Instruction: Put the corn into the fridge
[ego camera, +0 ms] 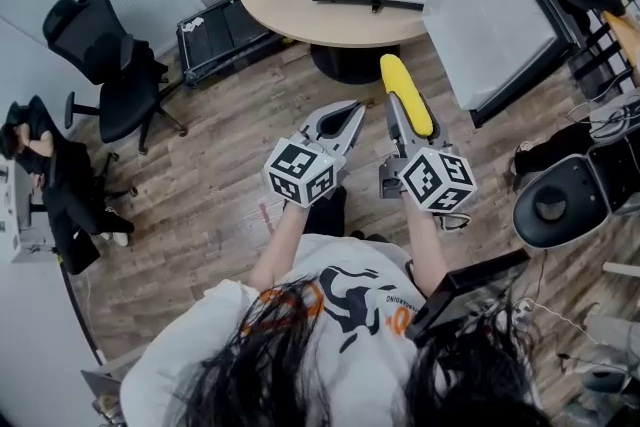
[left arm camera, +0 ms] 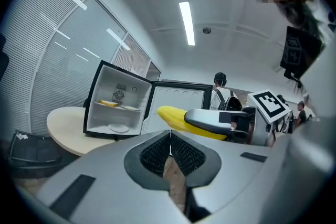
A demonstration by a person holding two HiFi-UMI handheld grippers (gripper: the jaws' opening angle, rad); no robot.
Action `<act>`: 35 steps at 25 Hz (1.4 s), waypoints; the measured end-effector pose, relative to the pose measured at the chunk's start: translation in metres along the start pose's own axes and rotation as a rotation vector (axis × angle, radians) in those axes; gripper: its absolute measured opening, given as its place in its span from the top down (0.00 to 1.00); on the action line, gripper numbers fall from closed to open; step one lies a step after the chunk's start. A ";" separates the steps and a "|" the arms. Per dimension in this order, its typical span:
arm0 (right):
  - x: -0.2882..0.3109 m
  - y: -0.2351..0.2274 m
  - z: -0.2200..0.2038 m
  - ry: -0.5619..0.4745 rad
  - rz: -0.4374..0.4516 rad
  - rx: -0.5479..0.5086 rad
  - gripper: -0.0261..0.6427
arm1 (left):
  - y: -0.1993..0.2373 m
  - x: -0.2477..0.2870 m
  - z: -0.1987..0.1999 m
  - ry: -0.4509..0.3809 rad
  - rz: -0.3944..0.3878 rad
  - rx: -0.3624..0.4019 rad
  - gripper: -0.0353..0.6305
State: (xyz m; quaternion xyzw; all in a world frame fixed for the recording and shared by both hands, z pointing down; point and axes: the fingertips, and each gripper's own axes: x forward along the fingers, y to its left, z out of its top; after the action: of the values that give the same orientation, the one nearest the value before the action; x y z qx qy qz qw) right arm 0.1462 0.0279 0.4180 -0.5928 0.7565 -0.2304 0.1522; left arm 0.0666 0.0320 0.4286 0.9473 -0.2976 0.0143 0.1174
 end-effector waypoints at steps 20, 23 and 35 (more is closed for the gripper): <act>0.184 0.009 -0.004 -0.009 -0.057 0.055 0.58 | 0.176 0.061 0.050 0.000 -0.078 0.018 0.93; 0.204 0.005 0.000 -0.017 -0.087 0.056 0.58 | 0.195 0.072 0.053 0.006 -0.102 0.003 0.93; 0.244 -0.010 0.004 -0.050 -0.182 0.054 0.58 | 0.225 0.109 0.054 0.028 -0.232 -0.007 0.93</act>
State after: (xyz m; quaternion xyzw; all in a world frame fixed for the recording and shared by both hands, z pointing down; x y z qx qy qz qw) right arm 0.0958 -0.2106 0.4303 -0.6602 0.6892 -0.2488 0.1652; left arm 0.0261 -0.2209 0.4348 0.9747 -0.1844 0.0129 0.1260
